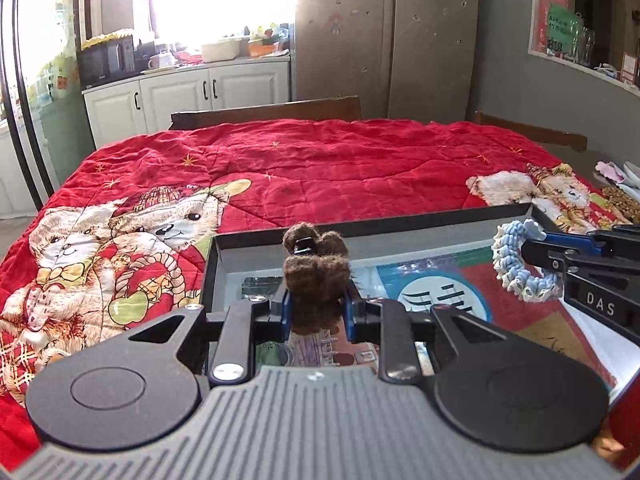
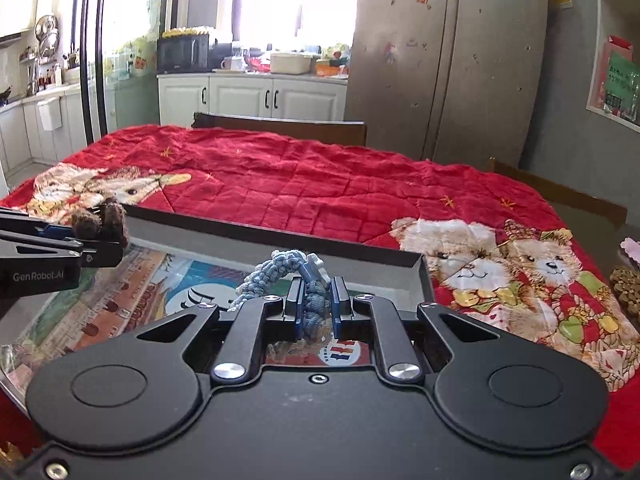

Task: Organize objects
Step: 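Carry both scrunchies over the black box with both grippers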

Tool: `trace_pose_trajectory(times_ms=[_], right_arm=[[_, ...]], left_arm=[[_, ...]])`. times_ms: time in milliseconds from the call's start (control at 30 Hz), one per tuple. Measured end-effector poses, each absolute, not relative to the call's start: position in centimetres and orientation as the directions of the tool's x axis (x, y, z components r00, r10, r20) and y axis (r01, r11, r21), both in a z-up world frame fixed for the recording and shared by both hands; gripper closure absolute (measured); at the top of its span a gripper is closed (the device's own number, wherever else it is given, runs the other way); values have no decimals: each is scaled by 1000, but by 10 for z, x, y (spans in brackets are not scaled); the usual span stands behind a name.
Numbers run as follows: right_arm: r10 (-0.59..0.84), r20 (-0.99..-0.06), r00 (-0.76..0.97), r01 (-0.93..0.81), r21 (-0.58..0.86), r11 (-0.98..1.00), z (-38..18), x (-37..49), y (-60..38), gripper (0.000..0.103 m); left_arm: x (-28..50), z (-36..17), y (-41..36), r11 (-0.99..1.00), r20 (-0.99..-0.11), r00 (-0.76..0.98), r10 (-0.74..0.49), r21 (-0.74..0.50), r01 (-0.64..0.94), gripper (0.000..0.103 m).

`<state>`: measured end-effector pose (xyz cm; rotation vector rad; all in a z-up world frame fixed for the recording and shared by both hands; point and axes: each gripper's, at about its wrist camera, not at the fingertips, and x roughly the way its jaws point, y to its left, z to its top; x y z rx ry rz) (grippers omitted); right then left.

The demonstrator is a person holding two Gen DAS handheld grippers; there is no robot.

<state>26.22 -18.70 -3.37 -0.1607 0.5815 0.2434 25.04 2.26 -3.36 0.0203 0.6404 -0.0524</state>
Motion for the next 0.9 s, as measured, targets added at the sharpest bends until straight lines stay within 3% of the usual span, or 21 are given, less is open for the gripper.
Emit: trace_pose_trajectory(times_ms=[900], right_arm=[[171, -617, 768, -272, -72, 960, -49, 275, -184, 89]], left_arm=[[259, -48, 26, 1000, -634, 773, -20, 3, 28, 74]])
